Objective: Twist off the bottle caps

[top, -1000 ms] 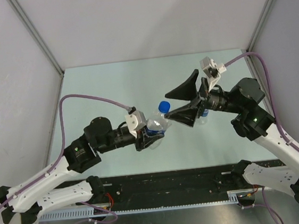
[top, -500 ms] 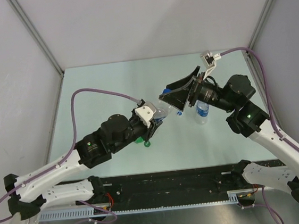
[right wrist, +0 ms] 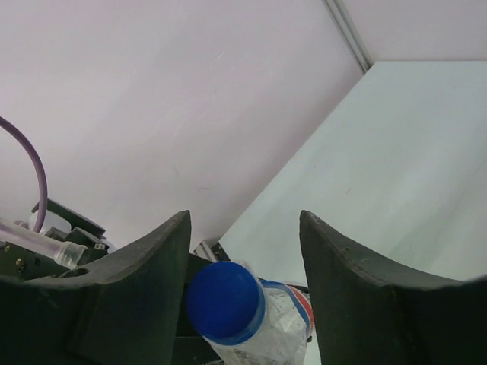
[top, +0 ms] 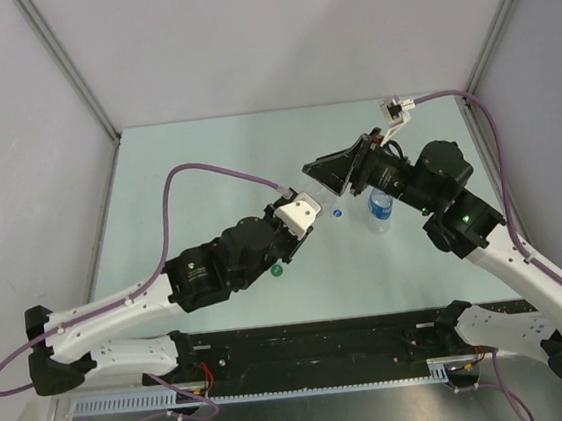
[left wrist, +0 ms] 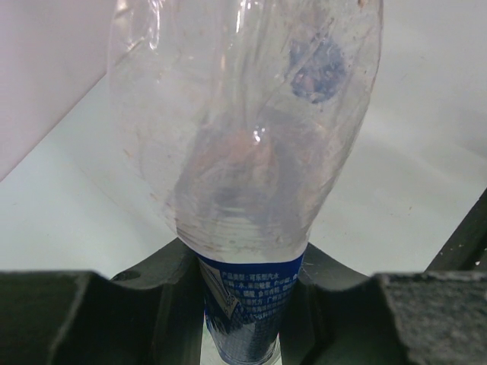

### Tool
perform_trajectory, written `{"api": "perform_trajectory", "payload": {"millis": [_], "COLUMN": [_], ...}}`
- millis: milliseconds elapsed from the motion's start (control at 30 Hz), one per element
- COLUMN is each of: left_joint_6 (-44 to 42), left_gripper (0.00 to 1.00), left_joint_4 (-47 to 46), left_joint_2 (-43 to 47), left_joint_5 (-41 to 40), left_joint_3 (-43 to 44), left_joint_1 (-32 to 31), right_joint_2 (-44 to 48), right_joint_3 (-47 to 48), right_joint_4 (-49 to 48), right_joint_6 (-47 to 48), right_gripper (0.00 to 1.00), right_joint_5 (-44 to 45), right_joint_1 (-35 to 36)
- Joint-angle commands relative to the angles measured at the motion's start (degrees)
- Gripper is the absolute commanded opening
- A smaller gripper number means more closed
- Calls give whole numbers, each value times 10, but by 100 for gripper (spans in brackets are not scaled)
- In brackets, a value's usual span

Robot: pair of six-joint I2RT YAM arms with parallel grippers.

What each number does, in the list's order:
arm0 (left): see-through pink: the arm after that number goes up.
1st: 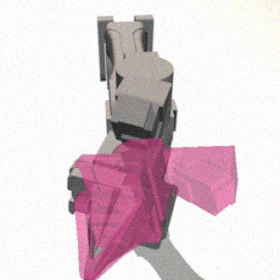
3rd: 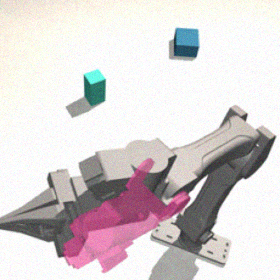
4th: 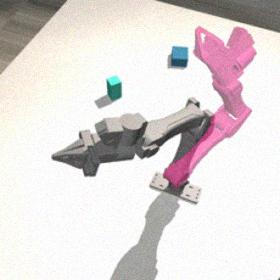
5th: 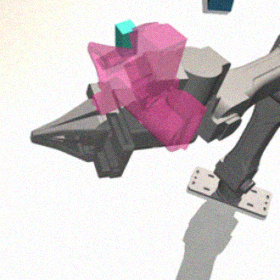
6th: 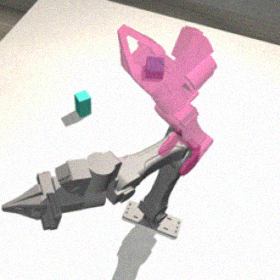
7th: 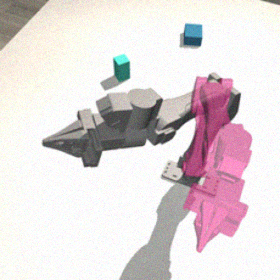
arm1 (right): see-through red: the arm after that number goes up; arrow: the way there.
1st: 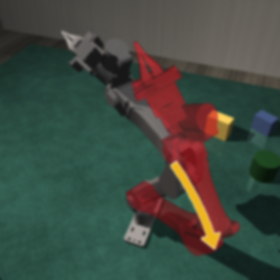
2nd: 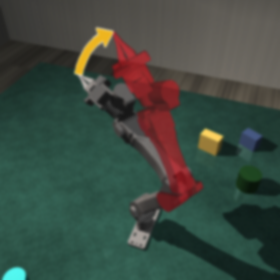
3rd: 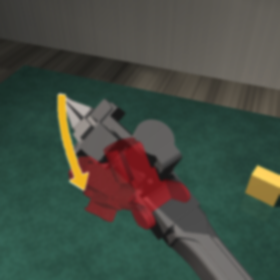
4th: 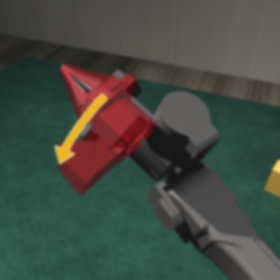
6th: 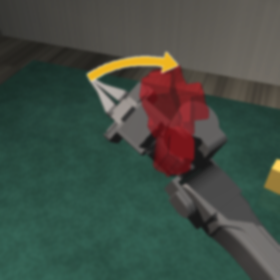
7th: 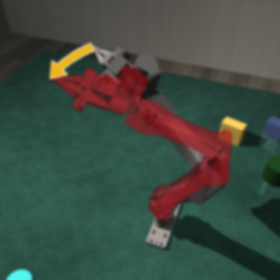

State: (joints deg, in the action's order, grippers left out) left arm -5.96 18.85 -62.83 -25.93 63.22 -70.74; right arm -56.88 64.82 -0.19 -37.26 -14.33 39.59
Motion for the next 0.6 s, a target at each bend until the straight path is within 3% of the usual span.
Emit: {"api": "perform_trajectory", "payload": {"millis": [0, 300, 367, 433, 567], "left_joint_6": [-12, -9, -8, -7, -9], "left_gripper": [0, 0, 0, 0, 0], "left_joint_4": [-3, 1, 2, 3, 3], "left_joint_2": [0, 0, 1, 1, 2], "left_joint_5": [-33, -37, -36, -34, -16], "left_joint_3": [32, 35, 35, 35, 32], "left_joint_1": [-5, -5, -5, -5, -5], "right_joint_2": [20, 19, 20, 22, 25], "right_joint_3": [4, 4, 4, 4, 4], "right_joint_4": [-1, 17, 21, 23, 24], "right_joint_6": [12, 32, 35, 38, 46], "right_gripper": [59, 37, 26, 8, 0], "right_joint_5": [34, 43, 47, 49, 45], "right_joint_1": [10, 32, 33, 34, 34]}}
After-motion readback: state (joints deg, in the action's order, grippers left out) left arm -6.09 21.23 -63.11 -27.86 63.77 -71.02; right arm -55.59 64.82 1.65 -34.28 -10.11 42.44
